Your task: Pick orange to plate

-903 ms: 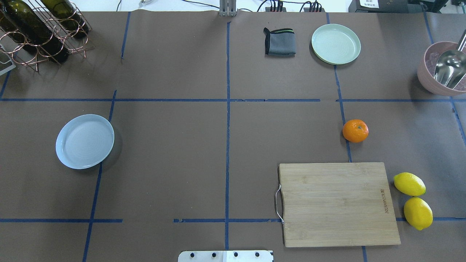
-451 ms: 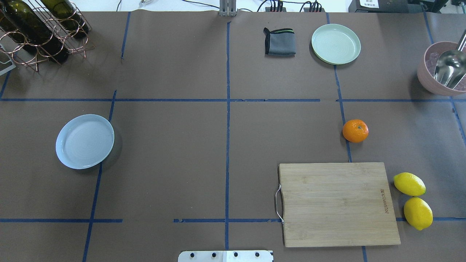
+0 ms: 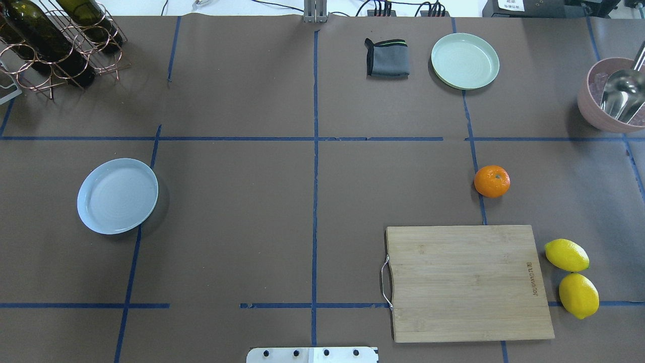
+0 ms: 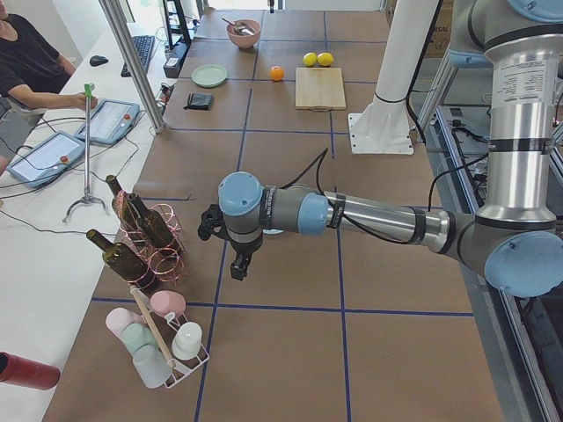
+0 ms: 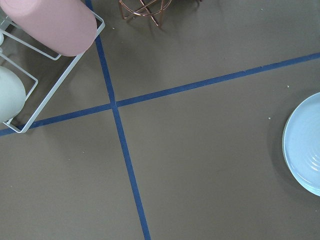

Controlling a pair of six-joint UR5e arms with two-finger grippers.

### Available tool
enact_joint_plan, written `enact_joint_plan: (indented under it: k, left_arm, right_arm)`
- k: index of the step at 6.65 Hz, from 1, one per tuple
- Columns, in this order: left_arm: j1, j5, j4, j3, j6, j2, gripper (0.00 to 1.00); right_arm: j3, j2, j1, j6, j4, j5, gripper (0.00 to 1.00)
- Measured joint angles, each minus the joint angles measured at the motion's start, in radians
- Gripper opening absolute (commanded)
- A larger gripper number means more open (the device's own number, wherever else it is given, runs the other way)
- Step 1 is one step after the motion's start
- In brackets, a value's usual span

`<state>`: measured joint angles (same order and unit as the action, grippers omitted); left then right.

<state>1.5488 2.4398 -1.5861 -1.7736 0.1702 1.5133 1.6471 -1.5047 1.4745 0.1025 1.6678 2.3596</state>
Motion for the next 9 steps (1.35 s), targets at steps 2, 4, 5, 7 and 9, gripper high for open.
enact_joint_plan:
  k: [2, 4, 5, 7, 9]
  left_arm:
    - [-0.012, 0.008, -0.162, 0.074, -0.024, -0.016, 1.00]
    - [-0.122, 0.031, -0.313, 0.102, -0.172, -0.020, 1.00]
    - [-0.216, 0.036, -0.409, 0.105, -0.301, -0.017, 1.00]
    - [-0.379, -0.003, -0.559, 0.105, -0.631, 0.003, 1.00]
    - [-0.501, -0.136, -0.635, 0.119, -0.822, 0.021, 1.00]
  right_arm:
    - [-0.010, 0.000, -0.001, 0.000, -0.012, 0.007, 1.00]
    - [-0.019, -0.004, -0.003, 0.001, -0.039, 0.031, 1.00]
    - [-0.020, -0.010, -0.004, 0.001, -0.059, 0.040, 1.00]
    - [-0.024, -0.029, -0.012, 0.001, -0.099, 0.053, 1.00]
    - [-0.027, -0.035, -0.024, 0.000, -0.108, 0.057, 1.00]
